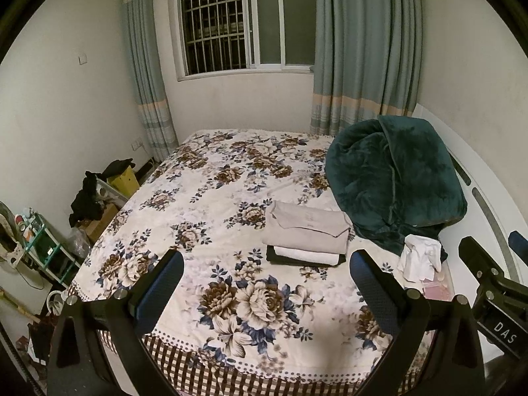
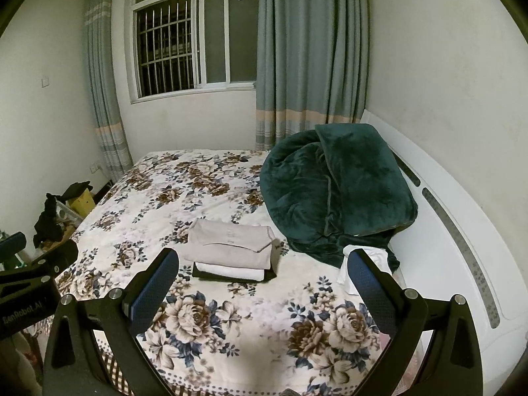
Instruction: Fold small clothes
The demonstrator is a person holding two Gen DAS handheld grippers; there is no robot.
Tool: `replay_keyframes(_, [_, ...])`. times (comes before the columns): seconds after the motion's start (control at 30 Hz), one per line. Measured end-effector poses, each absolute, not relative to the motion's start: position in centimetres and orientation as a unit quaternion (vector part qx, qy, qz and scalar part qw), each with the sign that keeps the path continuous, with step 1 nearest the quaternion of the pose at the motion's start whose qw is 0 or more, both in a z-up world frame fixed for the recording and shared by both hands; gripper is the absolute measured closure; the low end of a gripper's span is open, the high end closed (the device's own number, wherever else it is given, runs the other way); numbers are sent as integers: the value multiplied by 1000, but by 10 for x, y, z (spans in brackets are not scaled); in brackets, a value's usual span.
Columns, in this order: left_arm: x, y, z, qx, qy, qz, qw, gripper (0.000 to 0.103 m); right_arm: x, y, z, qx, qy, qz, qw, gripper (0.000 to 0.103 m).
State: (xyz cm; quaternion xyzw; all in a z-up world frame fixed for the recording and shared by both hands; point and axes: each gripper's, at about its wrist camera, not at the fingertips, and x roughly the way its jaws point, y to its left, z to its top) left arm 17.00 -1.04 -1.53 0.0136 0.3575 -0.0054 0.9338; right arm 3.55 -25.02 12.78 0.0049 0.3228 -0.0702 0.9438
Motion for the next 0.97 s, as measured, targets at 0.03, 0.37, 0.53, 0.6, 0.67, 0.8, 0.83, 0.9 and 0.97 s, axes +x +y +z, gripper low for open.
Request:
replay_keyframes(0.03, [170,-10,-15,13,358,-6,934,0,36,-250,128,5,323,-70,944,0])
replay_keyframes(0.37, [171,-10,-12,14,356,-4,934,0,35,-249,126,5,322,-71,944,0])
replay_keyframes(0.53, [170,-10,-13,12,356,-3,934,0,34,-249,125,5,322,-71,944,0])
replay_keyframes(0.6, [170,-10,-14,13,356,-3,934,0,33,-249,125,5,322,-72,944,0])
replay_keyframes(0.67, [170,-10,-13,12,357,-3,934,0,33,-249,125,5,322,-71,944,0])
replay_keyframes(0.8, [170,-9,-13,13,356,-3,934,0,32,-248,124,5,322,-72,944,0])
replay_keyframes(0.83, [170,-9,-13,13,355,-2,935,0,32,-248,124,6,321,-72,944,0])
replay_keyframes(0.9, [171,-8,-10,12,351,-1,936,0,31,-248,123,4,321,-74,944,0])
replay_keyframes(0.97, [172,-5,-7,11,350,1,937,0,31,-247,123,6,321,-74,944,0])
